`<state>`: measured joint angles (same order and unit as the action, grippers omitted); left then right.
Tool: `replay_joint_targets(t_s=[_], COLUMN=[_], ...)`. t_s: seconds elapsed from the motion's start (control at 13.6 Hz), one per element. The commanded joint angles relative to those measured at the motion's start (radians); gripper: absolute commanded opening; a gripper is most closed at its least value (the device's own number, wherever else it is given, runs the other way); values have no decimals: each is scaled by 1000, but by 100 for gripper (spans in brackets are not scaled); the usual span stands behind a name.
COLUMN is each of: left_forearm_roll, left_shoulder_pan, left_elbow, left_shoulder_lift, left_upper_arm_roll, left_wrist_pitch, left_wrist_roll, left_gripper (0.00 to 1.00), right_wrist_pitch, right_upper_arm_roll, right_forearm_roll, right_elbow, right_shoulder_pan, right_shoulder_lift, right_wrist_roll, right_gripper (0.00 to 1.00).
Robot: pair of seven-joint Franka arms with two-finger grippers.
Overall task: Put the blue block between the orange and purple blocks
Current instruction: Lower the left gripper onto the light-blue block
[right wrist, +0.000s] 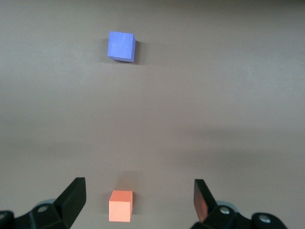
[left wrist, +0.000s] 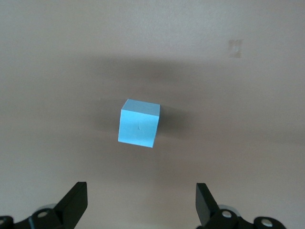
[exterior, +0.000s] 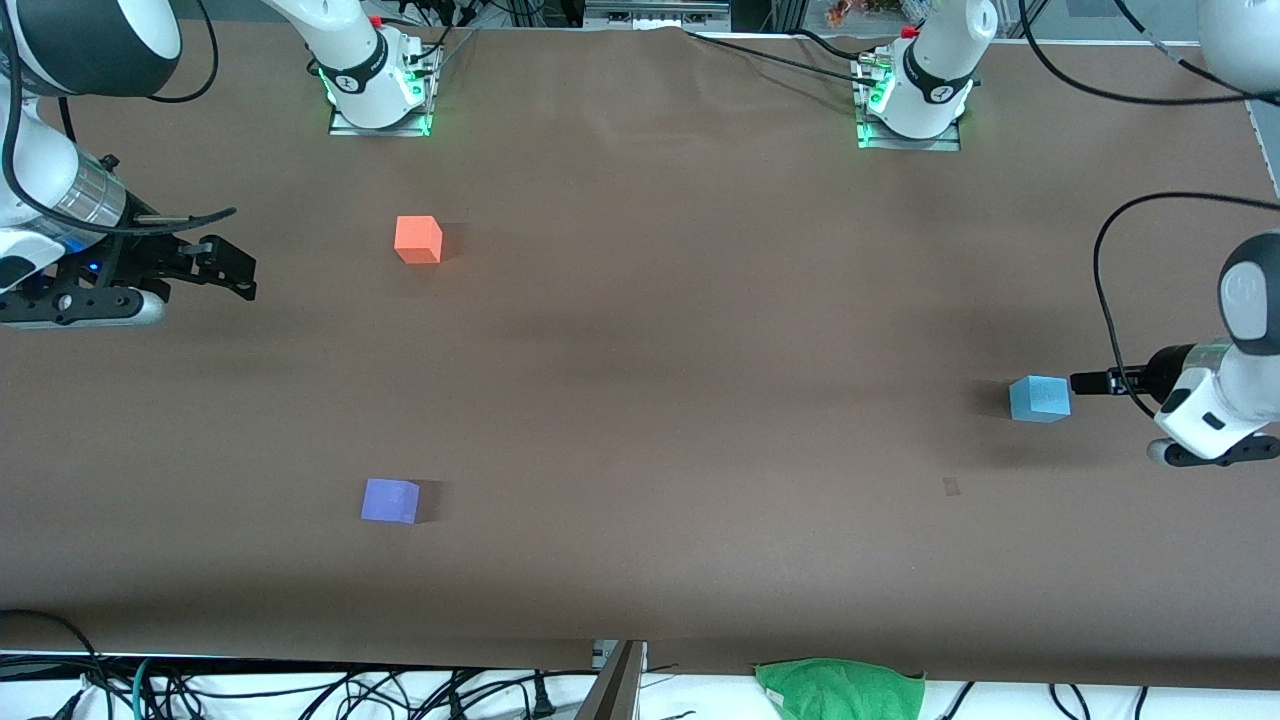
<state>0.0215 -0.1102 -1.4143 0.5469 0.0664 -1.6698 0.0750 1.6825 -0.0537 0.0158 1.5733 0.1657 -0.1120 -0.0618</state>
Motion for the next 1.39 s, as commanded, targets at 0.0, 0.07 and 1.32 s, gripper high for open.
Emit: replay_joint_targets(t_s=[0.0,0.07,1.32], left_forearm_roll=[8,8,-66], left_shoulder_pan=[-14,-26,-60], left_elbow=[0,-3,-212], left_shoulder_lift=[65,92,134], left_upper_arm_roll=[-3,-5,-11], left_wrist_pitch=[-54,-88,-317], left_wrist_roll=[75,98,252], left_gripper=[100,100,100], right_wrist_pitch=[-1,-3,0], right_upper_arm_roll=[3,3,3], right_forearm_roll=[-2,-2,-2], right_elbow=[-1,-1,-1], right_shoulder_pan=[-5,-6,-5], right_shoulder_lift=[5,5,5], right_wrist_roll=[13,13,13], right_gripper=[100,100,100])
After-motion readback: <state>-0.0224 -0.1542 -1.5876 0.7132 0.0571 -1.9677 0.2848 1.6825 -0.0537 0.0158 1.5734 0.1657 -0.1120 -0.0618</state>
